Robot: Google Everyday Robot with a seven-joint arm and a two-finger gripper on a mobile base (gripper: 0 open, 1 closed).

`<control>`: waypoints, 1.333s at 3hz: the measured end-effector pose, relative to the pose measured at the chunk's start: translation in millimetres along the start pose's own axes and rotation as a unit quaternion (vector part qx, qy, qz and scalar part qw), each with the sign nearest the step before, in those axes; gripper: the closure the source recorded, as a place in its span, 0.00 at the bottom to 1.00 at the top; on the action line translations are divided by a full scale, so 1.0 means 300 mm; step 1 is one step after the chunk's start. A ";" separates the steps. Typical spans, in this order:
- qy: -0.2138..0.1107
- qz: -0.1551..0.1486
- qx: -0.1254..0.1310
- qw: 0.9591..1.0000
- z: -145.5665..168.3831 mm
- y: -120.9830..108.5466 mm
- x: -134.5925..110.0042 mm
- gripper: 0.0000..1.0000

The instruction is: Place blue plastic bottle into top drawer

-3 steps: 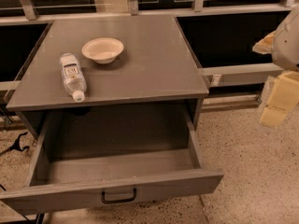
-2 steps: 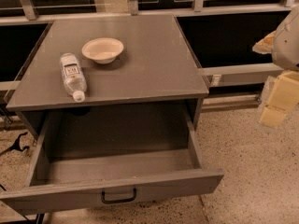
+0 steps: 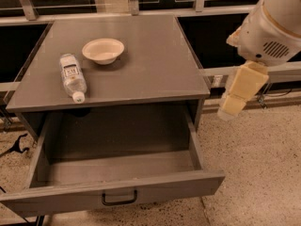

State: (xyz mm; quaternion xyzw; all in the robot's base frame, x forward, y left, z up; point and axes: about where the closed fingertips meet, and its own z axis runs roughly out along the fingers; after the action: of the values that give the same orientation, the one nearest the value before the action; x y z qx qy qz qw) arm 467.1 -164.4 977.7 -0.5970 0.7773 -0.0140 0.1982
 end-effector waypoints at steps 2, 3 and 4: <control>-0.034 0.083 0.036 0.995 0.184 -0.098 -0.219 0.00; -0.038 0.110 0.039 0.992 0.179 -0.102 -0.224 0.00; -0.038 0.110 0.039 0.992 0.179 -0.102 -0.224 0.00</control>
Offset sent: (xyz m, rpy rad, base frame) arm 0.0905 0.0935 -0.0385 0.1718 -0.0738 -0.3204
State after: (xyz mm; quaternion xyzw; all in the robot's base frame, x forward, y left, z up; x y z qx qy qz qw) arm 526.7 -98.8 955.7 -0.4998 0.8290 0.0001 0.2507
